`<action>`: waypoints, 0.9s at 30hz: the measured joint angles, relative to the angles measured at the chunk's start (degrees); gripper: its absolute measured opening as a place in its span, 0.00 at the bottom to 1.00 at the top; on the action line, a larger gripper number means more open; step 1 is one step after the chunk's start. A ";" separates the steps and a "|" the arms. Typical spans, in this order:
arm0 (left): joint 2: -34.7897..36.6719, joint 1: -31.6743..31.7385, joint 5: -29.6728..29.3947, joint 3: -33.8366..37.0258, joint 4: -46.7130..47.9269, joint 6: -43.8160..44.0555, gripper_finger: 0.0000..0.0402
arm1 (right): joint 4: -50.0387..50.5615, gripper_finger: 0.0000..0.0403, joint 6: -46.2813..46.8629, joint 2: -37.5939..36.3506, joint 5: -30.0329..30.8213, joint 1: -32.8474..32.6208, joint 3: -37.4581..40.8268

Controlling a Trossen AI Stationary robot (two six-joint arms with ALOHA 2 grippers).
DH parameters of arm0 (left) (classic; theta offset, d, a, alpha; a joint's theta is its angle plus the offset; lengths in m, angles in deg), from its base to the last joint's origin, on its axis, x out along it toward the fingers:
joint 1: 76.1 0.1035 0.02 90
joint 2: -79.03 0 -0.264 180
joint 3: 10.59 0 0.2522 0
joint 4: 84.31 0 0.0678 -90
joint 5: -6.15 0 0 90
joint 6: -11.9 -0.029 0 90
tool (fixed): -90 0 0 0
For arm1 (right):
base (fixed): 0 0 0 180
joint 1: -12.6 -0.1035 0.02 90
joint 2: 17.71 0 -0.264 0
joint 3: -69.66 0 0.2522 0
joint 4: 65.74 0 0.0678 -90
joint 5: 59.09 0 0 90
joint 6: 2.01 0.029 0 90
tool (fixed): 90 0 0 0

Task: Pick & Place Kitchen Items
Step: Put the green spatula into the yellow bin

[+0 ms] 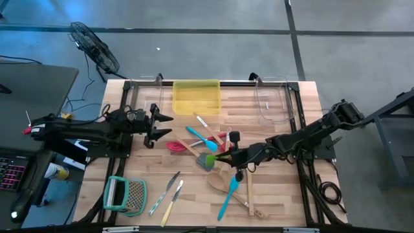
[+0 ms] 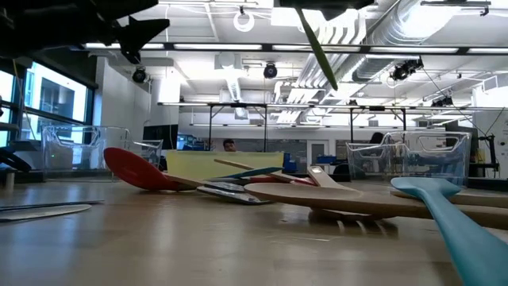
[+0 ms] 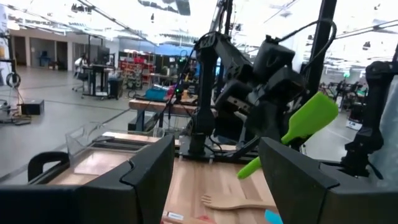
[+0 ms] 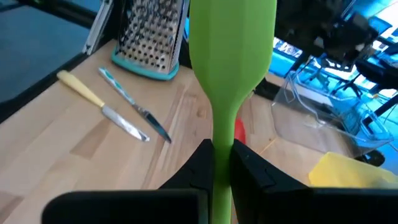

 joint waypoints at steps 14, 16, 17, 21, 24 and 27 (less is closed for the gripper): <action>-20.18 0.00 2.36 -4.54 -10.63 -4.46 0.58 | -11.91 0.05 -2.97 0.00 -13.84 4.39 -0.02; -23.02 0.02 4.54 -6.53 -10.30 -4.97 0.58 | -12.30 0.05 -2.94 0.00 -15.02 5.04 -0.02; -24.46 0.02 5.47 -7.57 -10.25 -5.43 0.58 | -12.48 0.05 -2.94 0.00 -15.50 5.25 -0.02; -29.38 0.00 8.83 -11.49 -10.24 -5.76 0.58 | -12.95 0.05 -2.94 0.00 -16.30 5.56 -0.02; -32.43 0.00 10.94 -13.88 -10.21 -6.15 0.58 | -12.95 0.05 -2.97 0.00 -16.32 5.56 -0.02; -34.63 0.00 13.19 -15.64 -9.83 -6.16 0.58 | -13.10 0.05 -3.09 0.00 -16.45 5.58 -0.02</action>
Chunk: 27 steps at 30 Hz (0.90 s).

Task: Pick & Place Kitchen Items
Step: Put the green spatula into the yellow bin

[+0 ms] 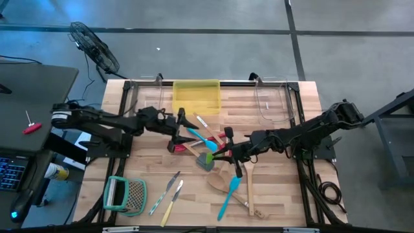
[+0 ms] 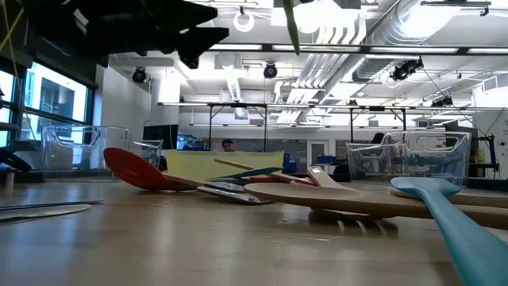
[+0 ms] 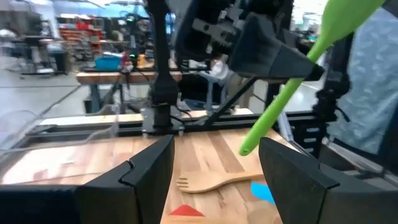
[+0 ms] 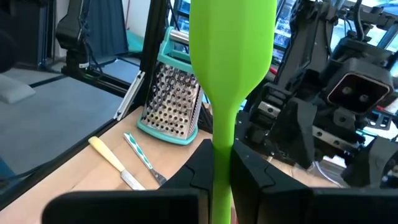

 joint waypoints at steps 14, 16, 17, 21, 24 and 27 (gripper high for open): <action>-6.73 -1.50 1.60 -4.82 -0.47 -0.39 0.58 | -2.67 0.05 -3.84 0.00 -0.04 0.02 0.00; -7.65 -2.71 1.60 -5.78 -0.43 -1.67 0.58 | -3.13 0.05 -4.33 0.00 -0.08 0.22 0.00; -8.04 -3.35 1.57 -6.26 -0.45 -2.44 0.58 | -3.27 0.05 -4.31 0.00 -0.07 0.35 0.00; -8.86 -5.36 1.58 -7.53 -0.43 -5.47 0.58 | -4.05 0.05 -4.27 0.00 0.00 1.00 0.00; -9.06 -6.43 0.86 -8.23 -0.37 -7.04 0.58 | -4.52 0.05 -4.05 0.00 -0.02 1.43 0.00; -9.04 -6.90 -0.23 -9.05 -0.28 -8.36 0.58 | -5.01 0.05 -3.87 0.00 -0.02 1.53 0.00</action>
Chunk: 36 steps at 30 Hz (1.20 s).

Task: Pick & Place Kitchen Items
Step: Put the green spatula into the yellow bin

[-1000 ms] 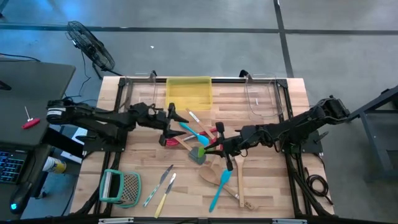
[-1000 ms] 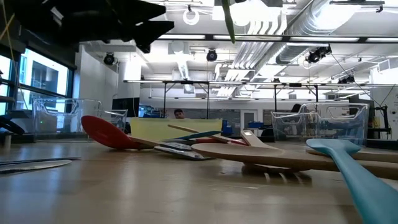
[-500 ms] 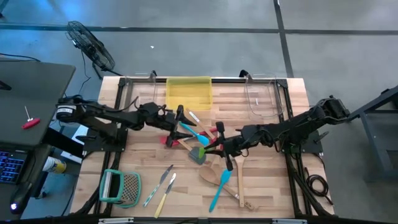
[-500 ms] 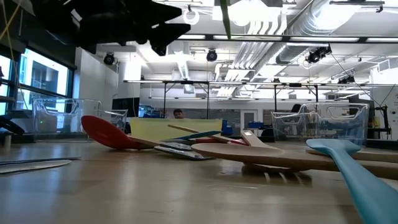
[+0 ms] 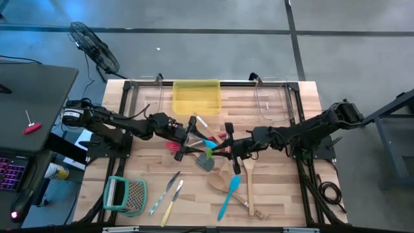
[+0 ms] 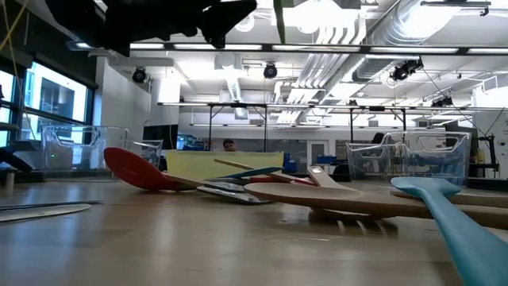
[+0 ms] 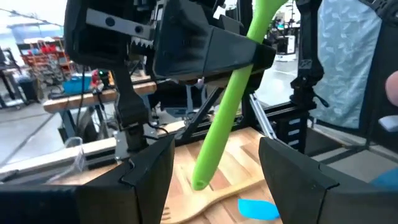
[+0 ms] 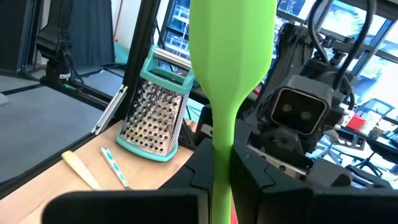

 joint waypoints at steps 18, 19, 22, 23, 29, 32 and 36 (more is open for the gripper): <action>-0.87 -0.23 -0.30 -2.63 -0.58 0.41 0.58 | -2.52 0.05 -0.09 0.00 0.68 0.25 0.00; -0.86 -0.28 -0.31 -2.66 -0.71 0.41 0.58 | -2.85 0.05 -0.09 0.00 0.66 0.44 0.00; -1.58 -0.58 -0.33 -2.62 -1.29 0.52 0.58 | -3.49 0.05 -0.13 0.00 0.69 1.26 0.00; -1.62 -0.59 -0.33 -2.61 -1.48 0.47 0.58 | -3.72 0.05 -0.18 0.00 0.69 1.57 0.00; -1.51 -0.60 -1.37 -2.66 -2.11 0.12 0.58 | -5.37 0.05 -0.22 0.00 0.68 3.38 0.00; -1.51 -0.60 -3.75 -2.66 -2.63 0.07 0.58 | -5.49 0.05 -0.22 0.00 0.66 4.03 0.00; -1.51 -0.60 -6.79 -2.66 -2.40 0.13 0.58 | -5.93 0.05 -0.22 0.50 0.66 4.42 0.00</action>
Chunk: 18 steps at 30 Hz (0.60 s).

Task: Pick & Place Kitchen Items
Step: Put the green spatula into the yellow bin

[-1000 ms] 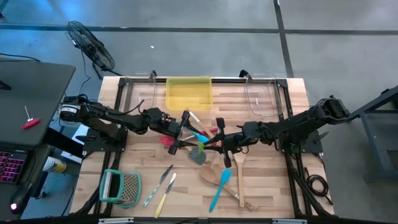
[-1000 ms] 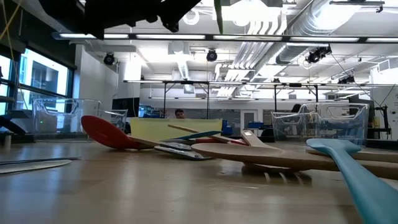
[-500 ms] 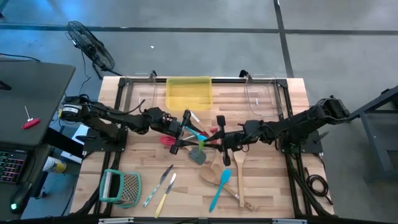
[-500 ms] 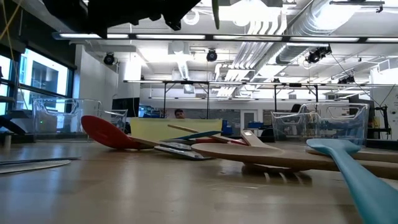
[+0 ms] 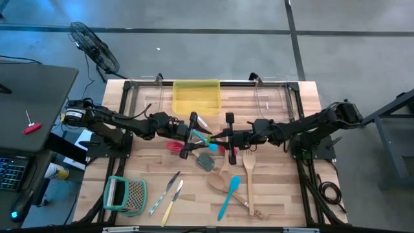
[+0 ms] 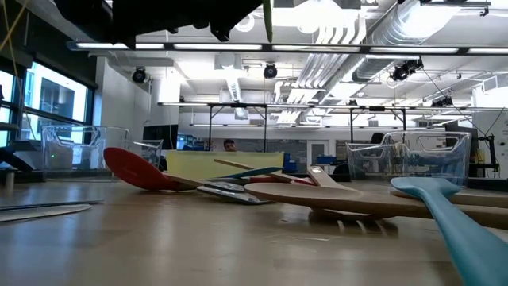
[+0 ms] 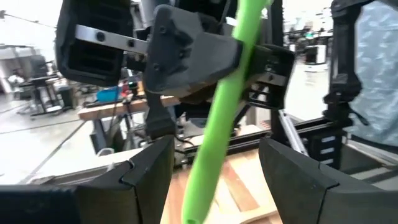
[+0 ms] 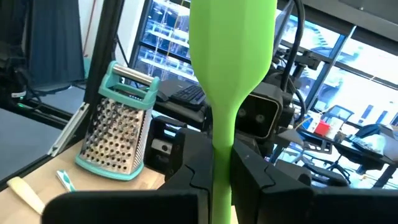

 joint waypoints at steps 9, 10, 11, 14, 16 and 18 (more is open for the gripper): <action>0.00 0.02 -3.46 0.02 -0.07 1.49 0.58 | -0.99 0.05 -0.22 1.11 0.08 0.71 0.00; 0.00 0.02 -3.56 0.02 0.05 1.49 0.58 | -1.25 0.05 -0.22 1.09 0.35 0.80 0.00; 0.00 0.02 -3.57 0.02 0.06 1.49 0.58 | -1.51 0.05 -0.24 1.09 0.75 0.84 0.00; 0.00 0.02 -4.03 0.02 0.20 1.47 0.58 | -2.65 0.05 -0.45 1.09 1.11 1.14 0.00; 0.00 0.00 -4.91 0.02 0.52 1.44 0.58 | -3.13 0.05 -0.50 1.09 1.20 1.55 0.00; 0.00 0.01 -5.18 0.02 0.74 1.44 0.58 | -3.03 0.05 -0.41 1.09 1.32 2.09 0.00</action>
